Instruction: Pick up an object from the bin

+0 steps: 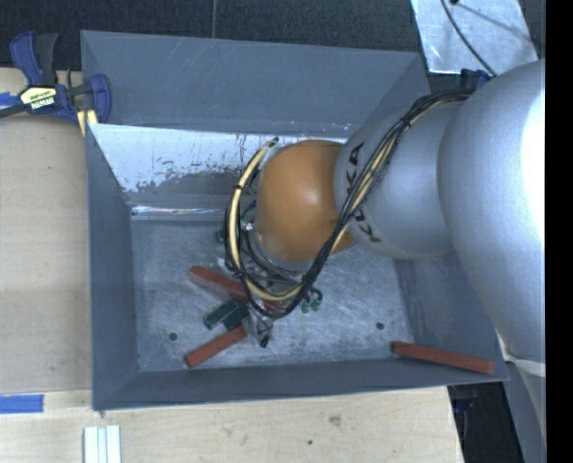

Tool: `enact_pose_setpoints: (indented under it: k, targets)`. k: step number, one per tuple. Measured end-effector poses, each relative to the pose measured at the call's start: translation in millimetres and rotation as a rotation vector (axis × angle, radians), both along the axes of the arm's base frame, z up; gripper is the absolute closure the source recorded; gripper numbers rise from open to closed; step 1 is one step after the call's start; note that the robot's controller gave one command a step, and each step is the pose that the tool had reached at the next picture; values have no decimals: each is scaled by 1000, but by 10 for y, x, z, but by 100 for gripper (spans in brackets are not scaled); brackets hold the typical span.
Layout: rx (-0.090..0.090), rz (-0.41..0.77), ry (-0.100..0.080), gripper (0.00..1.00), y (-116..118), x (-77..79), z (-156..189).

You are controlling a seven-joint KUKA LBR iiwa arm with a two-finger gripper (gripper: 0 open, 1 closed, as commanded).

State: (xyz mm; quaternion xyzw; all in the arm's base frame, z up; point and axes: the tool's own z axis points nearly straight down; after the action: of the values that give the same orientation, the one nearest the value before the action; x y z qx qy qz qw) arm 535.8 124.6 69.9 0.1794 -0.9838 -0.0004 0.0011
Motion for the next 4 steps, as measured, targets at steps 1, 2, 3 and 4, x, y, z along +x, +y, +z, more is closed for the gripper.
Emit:
enact_pose_setpoints:
  k: [1,2,3,4]
  targets:
    - [-1,-10,-3,0,-162,-109,320]
    - [1,106,-7,0,-75,-146,416]
    - [1,297,-12,0,-5,-83,32]
    - [1,293,-10,0,-1,-63,50]
